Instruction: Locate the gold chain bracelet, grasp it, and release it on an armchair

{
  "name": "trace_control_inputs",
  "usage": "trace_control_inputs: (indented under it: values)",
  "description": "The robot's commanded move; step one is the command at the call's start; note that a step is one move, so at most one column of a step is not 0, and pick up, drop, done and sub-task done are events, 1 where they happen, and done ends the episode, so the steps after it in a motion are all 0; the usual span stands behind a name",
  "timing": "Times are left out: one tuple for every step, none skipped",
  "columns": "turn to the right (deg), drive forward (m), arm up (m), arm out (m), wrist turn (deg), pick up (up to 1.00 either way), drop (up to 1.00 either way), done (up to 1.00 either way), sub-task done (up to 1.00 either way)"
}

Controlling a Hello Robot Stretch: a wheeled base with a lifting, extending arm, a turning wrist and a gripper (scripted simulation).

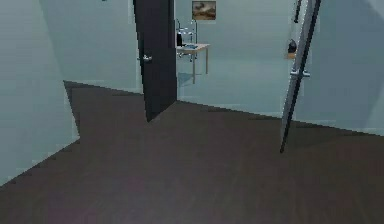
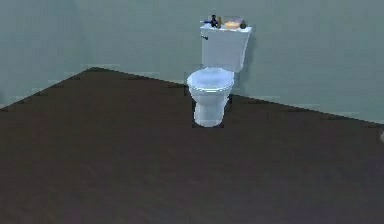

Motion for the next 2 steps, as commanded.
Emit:
trace_control_inputs:
  values:
    - [3.0,0.0,0.0,0.0,0.0,0.0,0.0,0.0,0.0]
    - [3.0,0.0,0.0,0.0,0.0,0.0,0.0,0.0,0.0]
